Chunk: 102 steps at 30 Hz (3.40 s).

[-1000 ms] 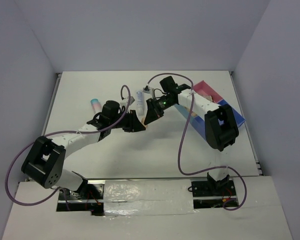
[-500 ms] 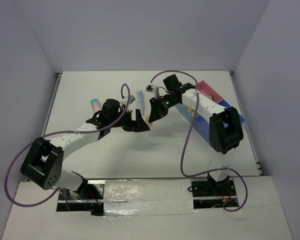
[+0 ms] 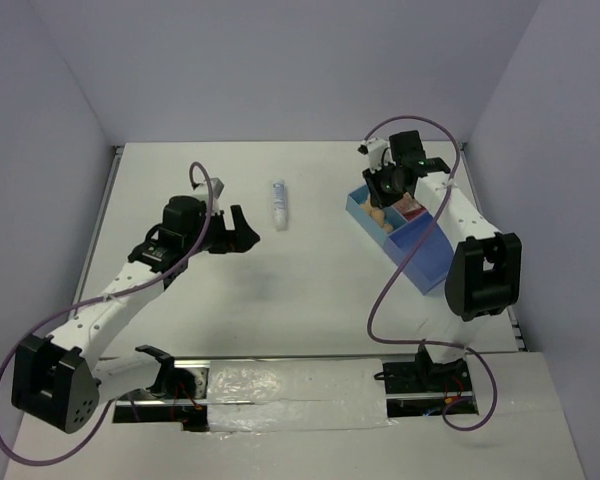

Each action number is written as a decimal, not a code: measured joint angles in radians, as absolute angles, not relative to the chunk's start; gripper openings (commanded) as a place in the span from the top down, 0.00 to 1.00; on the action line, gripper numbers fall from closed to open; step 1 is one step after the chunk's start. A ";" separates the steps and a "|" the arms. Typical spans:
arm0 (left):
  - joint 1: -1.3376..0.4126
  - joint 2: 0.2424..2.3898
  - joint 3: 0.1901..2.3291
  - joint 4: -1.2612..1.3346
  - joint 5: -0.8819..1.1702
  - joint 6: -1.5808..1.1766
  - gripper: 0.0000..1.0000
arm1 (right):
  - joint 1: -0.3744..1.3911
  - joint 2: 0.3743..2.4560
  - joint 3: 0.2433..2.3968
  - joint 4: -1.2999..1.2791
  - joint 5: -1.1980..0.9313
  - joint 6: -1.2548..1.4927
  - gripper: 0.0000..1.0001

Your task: Organize the makeup

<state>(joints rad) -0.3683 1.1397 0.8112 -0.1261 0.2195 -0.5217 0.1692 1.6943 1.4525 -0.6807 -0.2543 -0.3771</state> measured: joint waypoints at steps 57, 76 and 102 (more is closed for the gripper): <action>-0.302 0.824 0.768 -0.488 -0.087 -0.701 0.01 | 0.512 2.384 2.129 -0.633 -0.241 0.279 0.19; -0.301 0.819 0.768 -0.550 -0.108 -0.715 0.01 | 0.586 2.481 2.160 -0.620 -0.049 0.350 0.55; -0.295 0.850 0.695 -0.444 -0.107 -0.680 0.01 | 0.417 1.658 1.528 -0.486 -0.455 -0.171 1.00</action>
